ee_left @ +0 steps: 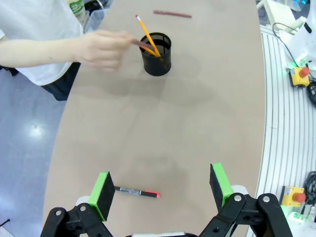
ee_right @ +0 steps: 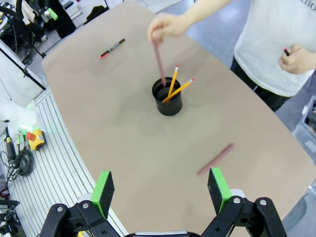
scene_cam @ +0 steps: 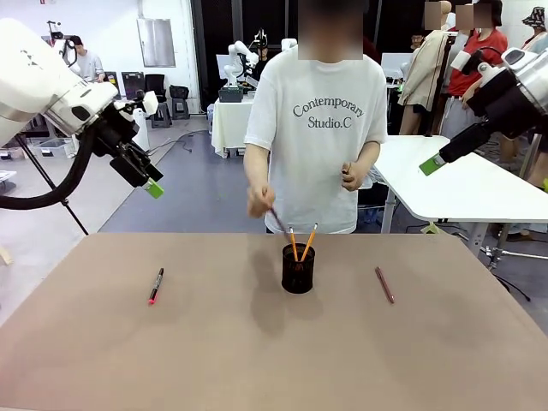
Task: Place the pens into the pen holder.
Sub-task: Pick up a writing instrument from the table and place it into the Pen holder.
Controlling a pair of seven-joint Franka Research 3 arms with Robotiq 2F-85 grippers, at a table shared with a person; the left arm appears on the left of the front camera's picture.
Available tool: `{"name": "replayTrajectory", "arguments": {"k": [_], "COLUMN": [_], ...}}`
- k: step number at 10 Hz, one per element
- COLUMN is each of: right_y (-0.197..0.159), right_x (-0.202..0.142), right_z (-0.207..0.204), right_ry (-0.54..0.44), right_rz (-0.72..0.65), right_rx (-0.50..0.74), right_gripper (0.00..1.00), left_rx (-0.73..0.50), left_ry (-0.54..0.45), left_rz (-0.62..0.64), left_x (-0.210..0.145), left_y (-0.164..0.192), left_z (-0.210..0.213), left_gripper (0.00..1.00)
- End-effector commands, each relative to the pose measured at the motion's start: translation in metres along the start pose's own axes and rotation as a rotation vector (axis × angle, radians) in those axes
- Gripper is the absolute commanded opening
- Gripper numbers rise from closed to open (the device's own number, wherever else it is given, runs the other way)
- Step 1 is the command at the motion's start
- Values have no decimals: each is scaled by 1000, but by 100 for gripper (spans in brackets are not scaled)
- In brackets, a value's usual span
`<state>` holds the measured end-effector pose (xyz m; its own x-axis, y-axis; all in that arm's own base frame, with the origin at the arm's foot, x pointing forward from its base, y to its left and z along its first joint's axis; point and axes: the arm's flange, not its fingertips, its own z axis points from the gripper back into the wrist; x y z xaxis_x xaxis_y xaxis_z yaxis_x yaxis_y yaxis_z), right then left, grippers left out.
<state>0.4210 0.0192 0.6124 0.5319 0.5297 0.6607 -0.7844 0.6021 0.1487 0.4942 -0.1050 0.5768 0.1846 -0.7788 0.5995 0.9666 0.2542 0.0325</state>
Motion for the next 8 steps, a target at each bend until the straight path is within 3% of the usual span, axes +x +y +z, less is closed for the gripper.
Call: {"name": "replayTrajectory", "arguments": {"k": [1, 2, 3, 5, 8], "right_y": [1, 1, 1, 1, 1], "right_x": [0, 0, 0, 0, 0], "right_z": [0, 0, 0, 0, 0], "right_ry": [-17, -17, -17, -17, -17], "right_rz": [3, 3, 3, 3, 3], "right_rx": [15, 15, 15, 15, 15], "right_gripper": [100, 100, 100, 100, 100], "left_rx": [0, 48, 90, 126, 307], "left_ry": [0, 114, 167, 222, 347], "left_rz": [0, 86, 144, 269, 566], "left_x": [0, -11, -21, -39, -63], "left_y": [0, 9, 11, 16, 34], "left_z": [0, -12, -17, -29, -45], "left_gripper": [100, 100, 100, 100, 100]}}
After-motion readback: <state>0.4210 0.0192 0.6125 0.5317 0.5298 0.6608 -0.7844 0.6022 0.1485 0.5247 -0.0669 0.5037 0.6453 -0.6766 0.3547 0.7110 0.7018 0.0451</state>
